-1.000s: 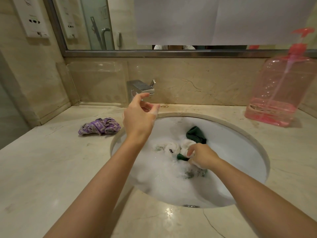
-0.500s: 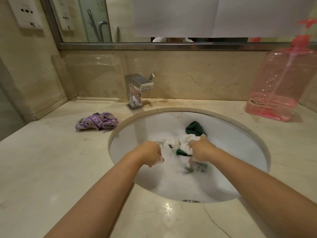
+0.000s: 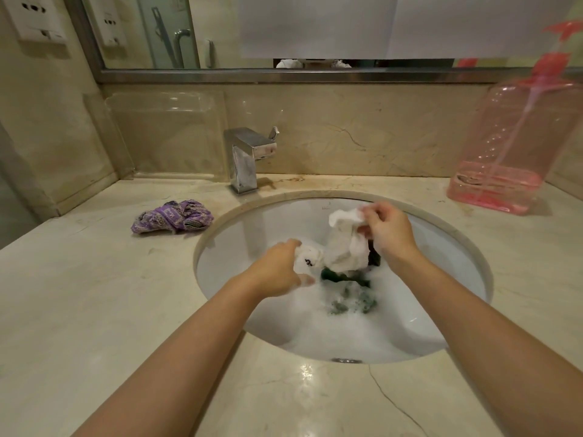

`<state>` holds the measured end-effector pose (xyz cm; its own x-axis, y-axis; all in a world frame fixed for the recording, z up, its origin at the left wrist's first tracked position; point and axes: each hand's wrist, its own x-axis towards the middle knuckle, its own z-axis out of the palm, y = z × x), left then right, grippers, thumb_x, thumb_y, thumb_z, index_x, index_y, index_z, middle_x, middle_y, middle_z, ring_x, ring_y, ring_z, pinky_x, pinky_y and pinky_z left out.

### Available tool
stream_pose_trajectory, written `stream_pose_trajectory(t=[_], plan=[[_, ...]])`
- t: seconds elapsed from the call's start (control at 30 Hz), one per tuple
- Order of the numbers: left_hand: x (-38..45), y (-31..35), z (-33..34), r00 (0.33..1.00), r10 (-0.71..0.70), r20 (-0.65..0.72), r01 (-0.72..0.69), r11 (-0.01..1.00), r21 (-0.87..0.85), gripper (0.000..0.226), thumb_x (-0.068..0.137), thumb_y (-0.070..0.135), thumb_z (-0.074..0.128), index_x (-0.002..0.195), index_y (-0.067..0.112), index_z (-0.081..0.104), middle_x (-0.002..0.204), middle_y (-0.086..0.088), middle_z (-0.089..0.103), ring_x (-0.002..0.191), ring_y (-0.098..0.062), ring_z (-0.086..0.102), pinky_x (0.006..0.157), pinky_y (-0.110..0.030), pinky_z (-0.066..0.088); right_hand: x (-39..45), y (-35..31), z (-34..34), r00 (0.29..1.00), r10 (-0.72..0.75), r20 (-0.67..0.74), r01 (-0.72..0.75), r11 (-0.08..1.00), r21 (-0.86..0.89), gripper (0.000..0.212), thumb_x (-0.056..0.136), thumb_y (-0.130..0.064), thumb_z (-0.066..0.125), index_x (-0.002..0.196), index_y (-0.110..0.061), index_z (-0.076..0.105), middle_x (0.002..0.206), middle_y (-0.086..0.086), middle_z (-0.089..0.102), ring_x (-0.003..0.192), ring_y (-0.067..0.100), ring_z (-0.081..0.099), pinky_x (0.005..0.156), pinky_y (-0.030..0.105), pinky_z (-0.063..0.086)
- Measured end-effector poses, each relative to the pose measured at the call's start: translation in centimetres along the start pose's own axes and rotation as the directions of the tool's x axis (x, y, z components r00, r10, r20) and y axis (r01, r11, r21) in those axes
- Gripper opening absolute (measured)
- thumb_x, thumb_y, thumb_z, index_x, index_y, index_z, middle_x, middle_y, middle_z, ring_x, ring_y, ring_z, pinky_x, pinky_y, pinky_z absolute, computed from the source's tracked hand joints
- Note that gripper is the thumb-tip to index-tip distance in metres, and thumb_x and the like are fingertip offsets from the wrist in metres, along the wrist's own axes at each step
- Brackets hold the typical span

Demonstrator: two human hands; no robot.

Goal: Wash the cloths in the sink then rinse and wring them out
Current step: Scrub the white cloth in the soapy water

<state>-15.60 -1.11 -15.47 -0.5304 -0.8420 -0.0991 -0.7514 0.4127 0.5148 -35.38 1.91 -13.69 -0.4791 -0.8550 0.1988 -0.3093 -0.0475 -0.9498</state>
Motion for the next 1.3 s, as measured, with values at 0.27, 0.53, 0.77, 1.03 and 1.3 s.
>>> stream_pose_trajectory(t=[0.27, 0.53, 0.77, 1.03, 1.3], plan=[[-1.0, 0.6, -1.8, 0.987, 0.092, -0.129, -0.134, 0.918, -0.373, 0.051, 0.078, 0.036, 0.076, 0.122, 0.018, 0.057, 0.113, 0.000, 0.064, 0.104, -0.021, 0.061, 0.085, -0.033, 0.050, -1.3, -1.9, 0.1, 0.947, 0.098, 0.307, -0.181, 0.950, 0.256, 0.017, 0.101, -0.013, 0.044, 0.097, -0.006, 0.060, 0.083, 0.005, 0.064, 0.076, 0.020, 0.064, 0.062, 0.026, 0.052], [-0.9, 0.0, -2.0, 0.999, 0.043, -0.001, -0.040, 0.929, -0.368, 0.018, 0.095, 0.013, 0.056, 0.109, 0.011, 0.066, 0.106, -0.009, 0.067, 0.097, -0.024, 0.062, 0.083, -0.032, 0.049, -0.9, -1.3, 0.6, 0.937, 0.267, 0.223, -0.314, 0.925, 0.214, 0.033, 0.103, -0.028, 0.044, 0.099, 0.000, 0.059, 0.069, 0.009, 0.061, 0.054, 0.016, 0.057, 0.061, 0.030, 0.054], [-0.5, -1.1, -2.7, 0.961, -0.092, -0.259, -0.057, 0.855, -0.516, 0.029, 0.088, 0.012, 0.056, 0.114, 0.024, 0.058, 0.107, -0.006, 0.065, 0.099, -0.021, 0.060, 0.081, -0.032, 0.046, -1.6, -0.4, 0.4, 0.813, 0.334, 0.477, -0.437, 0.892, 0.119, 0.041, 0.103, -0.040, 0.038, 0.093, -0.005, 0.058, 0.066, 0.004, 0.055, 0.050, 0.013, 0.046, 0.054, 0.025, 0.048], [-0.3, -2.6, -2.6, 0.892, -0.379, -0.245, 0.315, 0.912, -0.263, 0.012, 0.081, 0.023, 0.067, 0.086, 0.014, 0.060, 0.087, -0.006, 0.059, 0.088, -0.028, 0.056, 0.074, -0.030, 0.045, -1.9, 2.8, 1.3, 0.680, 0.556, 0.478, 0.327, 0.353, -0.877, 0.032, 0.089, -0.022, 0.065, 0.116, -0.007, 0.059, 0.101, 0.005, 0.054, 0.084, 0.020, 0.050, 0.079, 0.031, 0.044], [-0.3, -1.8, -2.5, 0.819, -0.416, -0.395, 0.296, 0.896, -0.331, 0.021, 0.088, 0.027, 0.060, 0.107, 0.019, 0.057, 0.104, -0.005, 0.058, 0.106, -0.029, 0.056, 0.090, -0.036, 0.047, -0.6, 1.8, 2.3, 0.936, 0.144, 0.320, 0.318, 0.039, -0.947, 0.023, 0.091, -0.018, 0.054, 0.112, -0.015, 0.062, 0.121, 0.009, 0.047, 0.111, 0.026, 0.048, 0.085, 0.031, 0.042]])
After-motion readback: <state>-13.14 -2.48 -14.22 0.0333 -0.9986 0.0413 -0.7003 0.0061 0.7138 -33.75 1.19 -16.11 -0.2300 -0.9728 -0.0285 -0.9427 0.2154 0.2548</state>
